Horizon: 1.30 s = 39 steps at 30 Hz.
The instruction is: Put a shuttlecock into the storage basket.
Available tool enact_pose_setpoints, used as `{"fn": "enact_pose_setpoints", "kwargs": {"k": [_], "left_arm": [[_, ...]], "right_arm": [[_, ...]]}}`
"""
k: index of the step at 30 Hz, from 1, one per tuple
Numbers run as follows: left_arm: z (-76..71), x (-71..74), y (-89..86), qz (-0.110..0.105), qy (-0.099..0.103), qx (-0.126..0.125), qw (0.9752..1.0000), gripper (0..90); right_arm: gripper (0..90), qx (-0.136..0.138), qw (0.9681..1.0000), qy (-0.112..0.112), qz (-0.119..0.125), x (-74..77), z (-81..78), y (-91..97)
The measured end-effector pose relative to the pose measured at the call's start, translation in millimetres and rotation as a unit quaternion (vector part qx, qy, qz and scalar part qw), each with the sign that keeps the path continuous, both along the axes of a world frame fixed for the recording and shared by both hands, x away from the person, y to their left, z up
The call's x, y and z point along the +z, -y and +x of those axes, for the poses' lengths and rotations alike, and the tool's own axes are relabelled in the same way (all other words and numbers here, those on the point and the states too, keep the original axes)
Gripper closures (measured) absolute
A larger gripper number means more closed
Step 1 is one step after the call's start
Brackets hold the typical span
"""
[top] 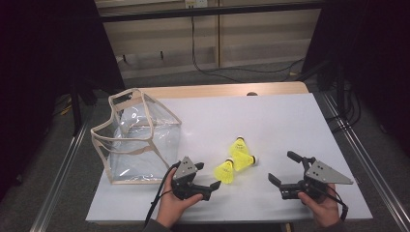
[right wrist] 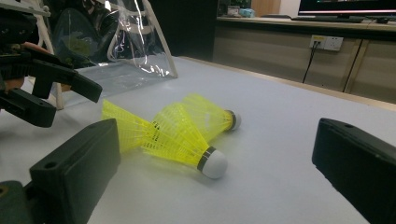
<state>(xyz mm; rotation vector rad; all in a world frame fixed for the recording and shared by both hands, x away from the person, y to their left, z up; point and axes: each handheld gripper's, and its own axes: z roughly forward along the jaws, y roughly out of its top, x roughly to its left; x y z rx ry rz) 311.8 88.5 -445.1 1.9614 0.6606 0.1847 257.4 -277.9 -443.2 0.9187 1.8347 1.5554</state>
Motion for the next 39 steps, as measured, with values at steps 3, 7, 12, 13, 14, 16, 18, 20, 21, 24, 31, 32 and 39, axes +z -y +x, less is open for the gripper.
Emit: {"fn": "enact_pose_setpoints", "kwargs": {"k": [3,7,12,13,14,16,18,20,21,24,31,32,39], "left_arm": [[1.3,-0.5,3.3,-0.004,-0.001,0.002,1.0,14.4],[2.9,-1.0,5.3,0.008,0.001,0.004,1.0,15.8],[6.1,-2.2,9.3,0.008,0.004,0.022,0.9997,20.6],[6.1,-2.2,9.3,0.008,0.004,0.022,0.9997,21.0],[6.3,-2.1,10.1,0.012,0.003,0.024,0.9996,21.0],[7.5,-2.7,11.8,0.012,0.007,0.023,0.9996,23.0],[8.0,-2.7,12.8,0.017,0.011,0.027,0.9994,23.7],[8.9,-2.9,12.9,0.016,0.011,0.031,0.9993,24.9],[9.2,-2.5,12.7,0.019,0.009,0.033,0.9992,25.1],[11.0,-2.9,14.1,0.012,0.008,0.036,0.9993,26.1],[14.2,-5.9,16.5,0.02,0.001,0.044,0.9988,32.7],[14.9,-6.1,16.7,0.019,0.0,0.046,0.9988,33.7],[17.8,-4.8,18.9,0.014,-0.014,0.049,0.9986,42.3]], "right_arm": [[0.9,0.0,1.0,0.0,0.001,0.0,0.2,0.5],[0.9,0.0,1.0,-0.002,0.004,-0.4,0.8,0.8],[0.8,-0.001,1.0,-0.002,0.004,-0.9,1.0,2.1],[0.8,-0.002,1.0,-0.003,0.007,-0.9,1.1,2.4],[0.8,-0.002,1.0,-0.003,0.007,-0.9,1.1,2.4],[0.8,-0.001,1.0,-0.002,0.008,-0.9,1.6,2.8],[0.8,-0.001,1.0,-0.003,0.007,-0.9,2.3,2.0],[0.8,0.003,1.0,-0.002,0.007,-1.0,3.5,0.7],[0.8,0.004,1.0,-0.002,0.004,-1.3,4.4,0.0],[0.8,0.004,1.0,-0.003,0.007,-1.7,5.5,0.4],[0.8,0.004,1.0,-0.005,0.006,-2.1,7.5,-1.0],[0.8,0.004,1.0,-0.005,0.006,-2.1,7.5,-1.1],[0.8,0.005,1.0,-0.003,0.004,-2.5,8.5,-1.2]]}}
